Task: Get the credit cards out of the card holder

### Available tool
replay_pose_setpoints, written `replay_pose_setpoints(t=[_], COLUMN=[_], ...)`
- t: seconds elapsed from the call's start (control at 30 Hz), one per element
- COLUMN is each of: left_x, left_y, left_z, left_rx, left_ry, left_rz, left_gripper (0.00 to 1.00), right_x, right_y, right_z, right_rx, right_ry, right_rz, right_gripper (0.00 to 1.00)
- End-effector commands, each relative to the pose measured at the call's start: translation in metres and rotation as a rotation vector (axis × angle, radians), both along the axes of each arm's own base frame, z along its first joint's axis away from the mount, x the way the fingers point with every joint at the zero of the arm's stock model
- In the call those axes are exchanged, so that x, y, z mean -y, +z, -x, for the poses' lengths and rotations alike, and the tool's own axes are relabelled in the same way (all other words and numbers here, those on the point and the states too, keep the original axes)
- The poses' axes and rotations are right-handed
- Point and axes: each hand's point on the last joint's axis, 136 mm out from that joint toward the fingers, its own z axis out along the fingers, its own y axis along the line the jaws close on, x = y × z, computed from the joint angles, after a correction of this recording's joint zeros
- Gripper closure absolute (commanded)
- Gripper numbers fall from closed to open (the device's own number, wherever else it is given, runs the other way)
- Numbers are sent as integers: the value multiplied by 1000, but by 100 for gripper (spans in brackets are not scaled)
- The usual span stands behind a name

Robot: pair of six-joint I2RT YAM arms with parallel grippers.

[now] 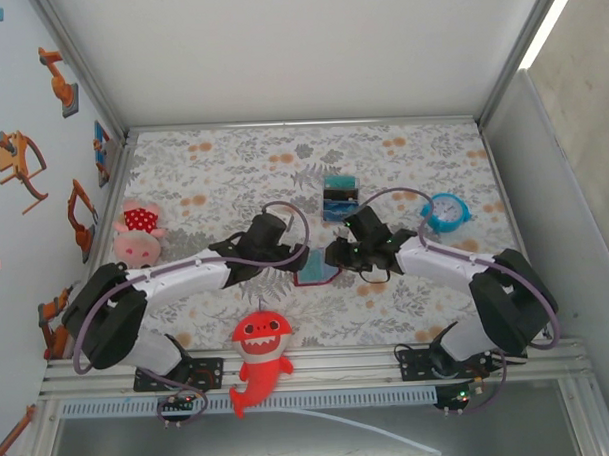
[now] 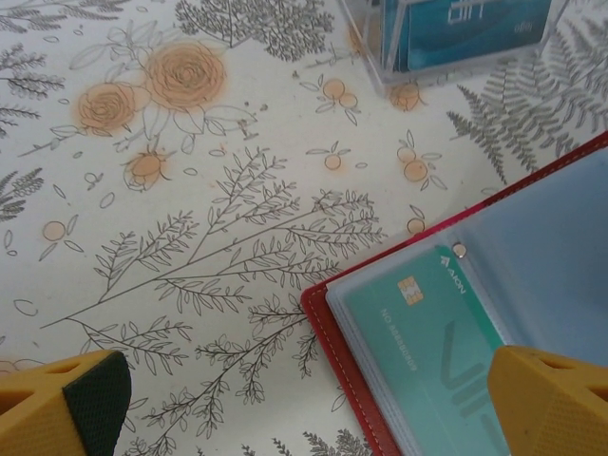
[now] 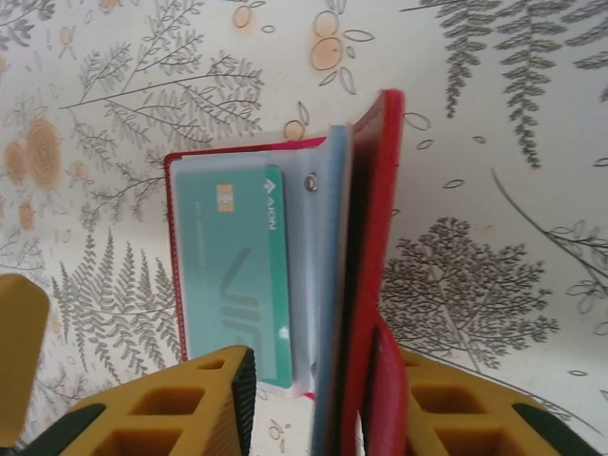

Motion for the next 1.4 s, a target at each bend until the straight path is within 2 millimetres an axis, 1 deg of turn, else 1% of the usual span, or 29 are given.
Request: replay_pose_setpoints(t=[0.0, 0.07, 0.17, 0.27, 0.5, 0.6, 0.77, 0.87, 1.0, 1.17, 1.23, 1.3, 1.37], left_x=[11, 12, 14, 11, 3, -1, -3, -8, -11, -10, -11, -10, -9], left_y=[6, 1, -5, -12, -28, -36, -45, -49, -54, -57, -58, -58, -58], left_z=[-7, -6, -4, -3, -1, 0, -1, -2, -1, 1, 2, 4, 6], left_rx=[51, 48, 40, 30, 11, 0, -11, -14, -23, -34, -39, -42, -45], left_ry=[-27, -30, -36, -36, -17, -8, 2, 14, 19, 14, 13, 8, 2], left_rz=[-29, -49, -61, -91, -147, -168, -196, -219, -245, -248, -251, -255, -260], left_gripper=[3, 3, 3, 3, 3, 3, 3, 3, 3, 3, 0, 4, 10], right_x=[20, 29, 36, 37, 37, 44, 61, 64, 57, 35, 27, 20, 17], right_y=[0, 3, 8, 12, 14, 22, 40, 45, 38, 13, 3, -7, -16], right_z=[-1, 0, 0, 1, -1, -3, -3, -1, 2, 1, 0, 0, -1], right_rx=[20, 31, 48, 59, 61, 80, 122, 131, 114, 55, 29, 8, -13], right_ry=[-33, -45, -55, -55, -60, -72, -108, -110, -93, -60, -52, -44, -41], right_rz=[61, 90, 107, 99, 104, 139, 204, 218, 212, 165, 137, 118, 120], right_gripper=[65, 65, 64, 66, 68, 68, 67, 66, 65, 67, 68, 68, 70])
